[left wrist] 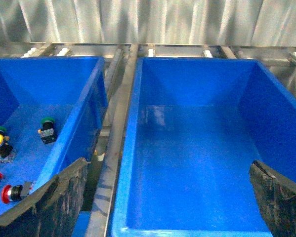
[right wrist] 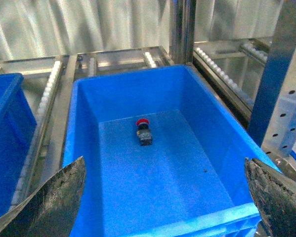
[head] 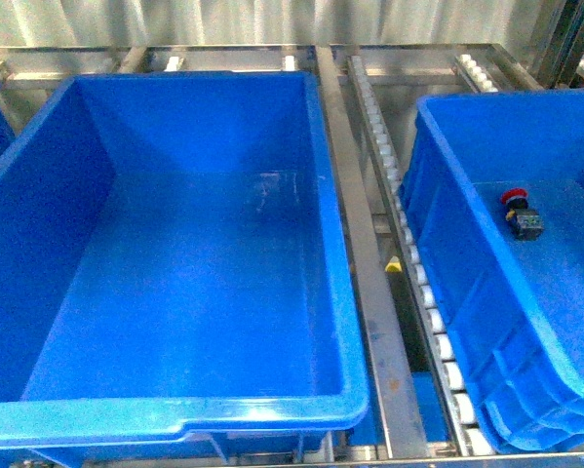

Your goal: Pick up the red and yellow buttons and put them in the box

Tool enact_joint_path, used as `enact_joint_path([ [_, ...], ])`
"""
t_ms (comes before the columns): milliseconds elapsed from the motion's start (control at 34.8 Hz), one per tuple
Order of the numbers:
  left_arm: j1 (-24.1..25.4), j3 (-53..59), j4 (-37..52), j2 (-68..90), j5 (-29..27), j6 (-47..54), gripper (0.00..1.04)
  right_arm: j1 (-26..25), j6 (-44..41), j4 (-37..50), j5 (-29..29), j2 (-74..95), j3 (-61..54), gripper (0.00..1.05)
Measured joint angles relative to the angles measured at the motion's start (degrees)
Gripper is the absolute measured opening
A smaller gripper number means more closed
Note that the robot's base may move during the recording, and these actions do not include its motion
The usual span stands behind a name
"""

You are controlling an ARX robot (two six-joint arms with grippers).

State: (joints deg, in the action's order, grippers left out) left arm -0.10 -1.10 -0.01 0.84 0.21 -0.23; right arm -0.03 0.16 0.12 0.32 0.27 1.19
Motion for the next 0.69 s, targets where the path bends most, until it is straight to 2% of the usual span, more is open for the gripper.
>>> enact_joint_path([
  [690, 0.00, 0.00, 0.00, 0.00, -0.15, 0.00, 0.97, 0.00, 0.00, -0.13, -0.24, -0.02, 0.00, 0.98],
])
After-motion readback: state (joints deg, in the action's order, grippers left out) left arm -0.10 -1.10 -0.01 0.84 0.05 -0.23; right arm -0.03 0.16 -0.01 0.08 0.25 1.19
